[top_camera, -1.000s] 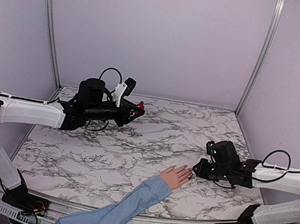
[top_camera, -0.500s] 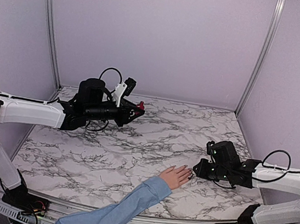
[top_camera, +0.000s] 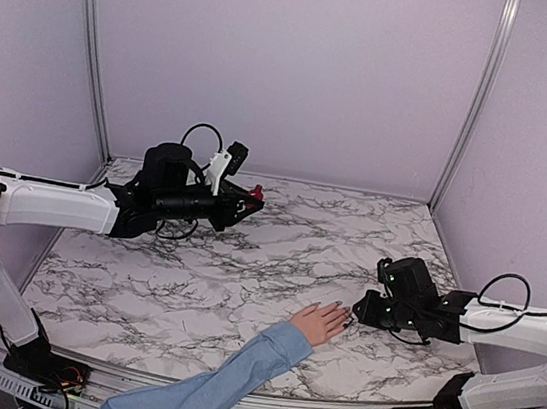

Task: Paint the nails
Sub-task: Paint the hand on the nail.

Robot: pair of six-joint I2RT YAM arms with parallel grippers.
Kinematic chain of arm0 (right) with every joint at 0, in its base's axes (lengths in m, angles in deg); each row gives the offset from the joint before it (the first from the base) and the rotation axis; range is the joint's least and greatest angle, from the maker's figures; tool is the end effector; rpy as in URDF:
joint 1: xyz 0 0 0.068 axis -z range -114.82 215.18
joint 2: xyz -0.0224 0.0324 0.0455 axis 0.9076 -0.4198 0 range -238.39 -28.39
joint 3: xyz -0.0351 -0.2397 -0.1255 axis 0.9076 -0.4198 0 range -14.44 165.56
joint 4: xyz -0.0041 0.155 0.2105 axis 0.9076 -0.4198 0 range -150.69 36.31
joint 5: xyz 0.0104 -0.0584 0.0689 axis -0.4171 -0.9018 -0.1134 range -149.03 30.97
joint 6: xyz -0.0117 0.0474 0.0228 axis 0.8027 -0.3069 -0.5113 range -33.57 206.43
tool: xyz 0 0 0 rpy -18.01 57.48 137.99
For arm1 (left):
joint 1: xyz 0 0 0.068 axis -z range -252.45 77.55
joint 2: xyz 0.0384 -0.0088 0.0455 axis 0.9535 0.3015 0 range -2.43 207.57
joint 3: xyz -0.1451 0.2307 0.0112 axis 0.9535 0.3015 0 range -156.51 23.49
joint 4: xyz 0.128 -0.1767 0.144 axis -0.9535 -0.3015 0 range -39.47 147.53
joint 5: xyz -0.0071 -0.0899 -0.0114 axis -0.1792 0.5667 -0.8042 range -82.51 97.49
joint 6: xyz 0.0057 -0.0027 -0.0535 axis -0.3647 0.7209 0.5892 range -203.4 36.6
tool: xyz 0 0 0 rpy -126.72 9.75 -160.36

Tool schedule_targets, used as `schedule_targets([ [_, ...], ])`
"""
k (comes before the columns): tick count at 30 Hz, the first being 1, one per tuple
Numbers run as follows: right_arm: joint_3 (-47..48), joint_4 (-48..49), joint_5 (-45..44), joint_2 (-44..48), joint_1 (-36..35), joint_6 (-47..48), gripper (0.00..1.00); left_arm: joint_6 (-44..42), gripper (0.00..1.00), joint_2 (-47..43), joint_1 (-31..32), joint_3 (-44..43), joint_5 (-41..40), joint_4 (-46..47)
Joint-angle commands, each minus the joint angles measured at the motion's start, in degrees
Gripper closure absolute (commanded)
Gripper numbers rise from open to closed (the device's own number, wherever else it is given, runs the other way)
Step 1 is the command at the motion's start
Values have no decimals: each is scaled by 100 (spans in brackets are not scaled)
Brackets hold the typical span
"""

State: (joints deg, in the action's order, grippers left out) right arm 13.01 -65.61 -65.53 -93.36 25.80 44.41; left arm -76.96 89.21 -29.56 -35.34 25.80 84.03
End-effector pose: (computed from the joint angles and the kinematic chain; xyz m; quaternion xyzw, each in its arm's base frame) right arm 0.1651 0.1303 0.1680 0.0413 0.9358 0.1853 0.2970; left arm 0.2657 -0.2620 0.2832 0.3308 0.6654 -0.3826 0.5491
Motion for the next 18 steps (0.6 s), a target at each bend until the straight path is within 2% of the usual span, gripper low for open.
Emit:
schedule_targets([
  [1,94,-117,-152,63,-53,-140,100,-2,100,-221,-5,38,-49,43],
  [18,98,-117,-279,85,-54,-124,100,9,100,-156,10,-36,-62,48],
])
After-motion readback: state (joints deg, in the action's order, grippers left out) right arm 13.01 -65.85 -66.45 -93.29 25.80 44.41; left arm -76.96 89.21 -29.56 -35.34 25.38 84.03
